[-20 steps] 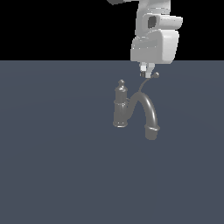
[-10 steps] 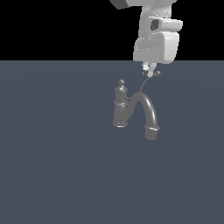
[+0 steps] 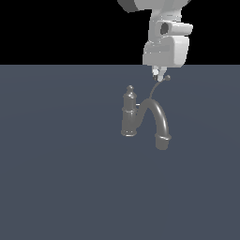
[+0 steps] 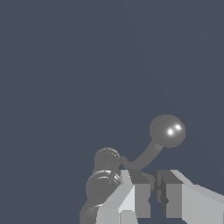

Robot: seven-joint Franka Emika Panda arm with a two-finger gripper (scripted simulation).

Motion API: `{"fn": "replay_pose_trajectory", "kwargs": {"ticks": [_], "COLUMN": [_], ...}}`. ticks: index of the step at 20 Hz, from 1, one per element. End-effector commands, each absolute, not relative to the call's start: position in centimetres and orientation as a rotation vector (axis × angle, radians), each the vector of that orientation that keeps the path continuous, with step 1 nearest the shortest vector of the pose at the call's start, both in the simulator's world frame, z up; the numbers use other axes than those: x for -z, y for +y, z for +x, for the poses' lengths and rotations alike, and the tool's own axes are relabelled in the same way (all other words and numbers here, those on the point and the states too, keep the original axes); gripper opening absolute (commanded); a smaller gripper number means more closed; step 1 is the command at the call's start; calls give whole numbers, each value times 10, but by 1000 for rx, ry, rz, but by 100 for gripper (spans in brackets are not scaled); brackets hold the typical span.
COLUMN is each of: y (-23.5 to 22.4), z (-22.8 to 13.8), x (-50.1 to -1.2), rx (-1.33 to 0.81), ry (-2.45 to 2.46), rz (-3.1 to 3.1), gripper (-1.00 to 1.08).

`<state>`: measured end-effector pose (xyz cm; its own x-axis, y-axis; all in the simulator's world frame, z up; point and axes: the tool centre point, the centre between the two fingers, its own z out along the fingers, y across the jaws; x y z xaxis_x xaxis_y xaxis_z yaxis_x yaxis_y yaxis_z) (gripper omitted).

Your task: Turn on the faucet by rotating a designated handle.

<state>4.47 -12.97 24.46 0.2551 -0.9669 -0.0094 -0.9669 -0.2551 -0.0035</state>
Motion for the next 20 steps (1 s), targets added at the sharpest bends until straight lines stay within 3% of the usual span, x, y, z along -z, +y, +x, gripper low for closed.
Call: {"fn": "replay_pose_trajectory", "kwargs": {"ticks": [1,20], "y": [-130,-133], "z": [51,101], "x": [-244,-242], "rx": [-6,-2], "ry": [1916,1950], "rz": [-2479,-2459], "gripper": [-100,-100]}}
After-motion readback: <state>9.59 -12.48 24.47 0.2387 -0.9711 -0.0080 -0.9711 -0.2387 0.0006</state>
